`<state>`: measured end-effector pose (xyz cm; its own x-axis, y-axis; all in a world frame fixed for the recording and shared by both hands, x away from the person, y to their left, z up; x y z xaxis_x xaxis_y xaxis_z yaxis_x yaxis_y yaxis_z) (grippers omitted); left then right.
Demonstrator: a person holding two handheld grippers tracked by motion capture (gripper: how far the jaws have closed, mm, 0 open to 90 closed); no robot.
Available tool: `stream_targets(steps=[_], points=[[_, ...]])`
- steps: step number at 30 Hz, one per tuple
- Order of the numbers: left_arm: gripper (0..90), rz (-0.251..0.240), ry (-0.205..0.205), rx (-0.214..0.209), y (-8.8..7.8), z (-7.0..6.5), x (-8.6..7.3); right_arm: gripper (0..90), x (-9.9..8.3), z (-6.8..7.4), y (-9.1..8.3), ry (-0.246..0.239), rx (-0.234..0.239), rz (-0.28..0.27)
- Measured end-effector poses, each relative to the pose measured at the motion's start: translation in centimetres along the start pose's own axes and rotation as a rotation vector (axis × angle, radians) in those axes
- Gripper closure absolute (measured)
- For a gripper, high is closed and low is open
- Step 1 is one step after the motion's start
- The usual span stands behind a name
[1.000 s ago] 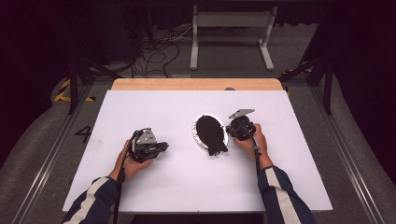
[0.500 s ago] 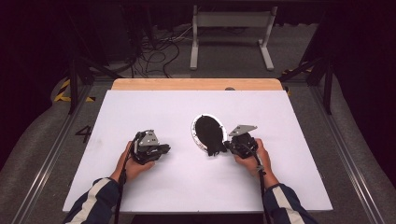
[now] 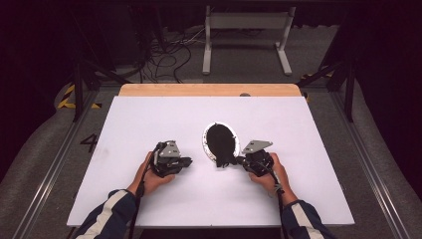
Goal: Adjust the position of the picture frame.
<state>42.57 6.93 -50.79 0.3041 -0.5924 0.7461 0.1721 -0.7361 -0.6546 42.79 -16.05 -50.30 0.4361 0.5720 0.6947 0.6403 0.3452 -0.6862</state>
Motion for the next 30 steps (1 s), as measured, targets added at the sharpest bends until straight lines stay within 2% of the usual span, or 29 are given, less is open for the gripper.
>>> stream_targets(steps=[2,5,9,17,23,28,30], points=[[83.9,0.008,0.007,-0.011,0.5,-0.3,0.2,90.0,0.0,0.4,-0.1,0.005,0.013,-0.005],[83.8,0.017,0.026,-0.02,1.0,-0.6,0.5,90.0,0.1,1.2,-0.2,-0.015,0.027,-0.005],[83.9,0.022,0.023,-0.019,1.2,-0.5,0.5,90.0,0.2,2.4,-0.5,-0.025,0.053,0.0],[83.6,0.025,0.028,-0.019,1.3,-0.5,0.6,90.0,0.5,3.6,-0.5,-0.045,0.065,-0.007],[83.4,0.018,0.017,-0.031,1.9,-0.5,1.1,90.0,0.5,3.8,-0.5,-0.055,0.06,-0.01],[83.3,0.022,0.033,-0.03,2.5,-0.6,1.5,90.0,0.5,3.8,-0.5,-0.06,0.063,-0.013],[83.2,0.019,0.026,-0.032,2.5,-0.6,1.5,90.0,0.5,3.9,-0.5,-0.056,0.063,-0.014]])
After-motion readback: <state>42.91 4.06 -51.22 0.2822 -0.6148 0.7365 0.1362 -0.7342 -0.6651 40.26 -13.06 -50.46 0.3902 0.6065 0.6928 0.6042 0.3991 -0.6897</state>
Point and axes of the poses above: each handheld gripper's, and its own axes: y roughly forward along the jaws, x roughly out of its top, z roughly to its left, the point moved 7 cm from there along y, roughly forward along the jaws, and after that the axes turned 10 degrees about -x, right-handed, at the moved point
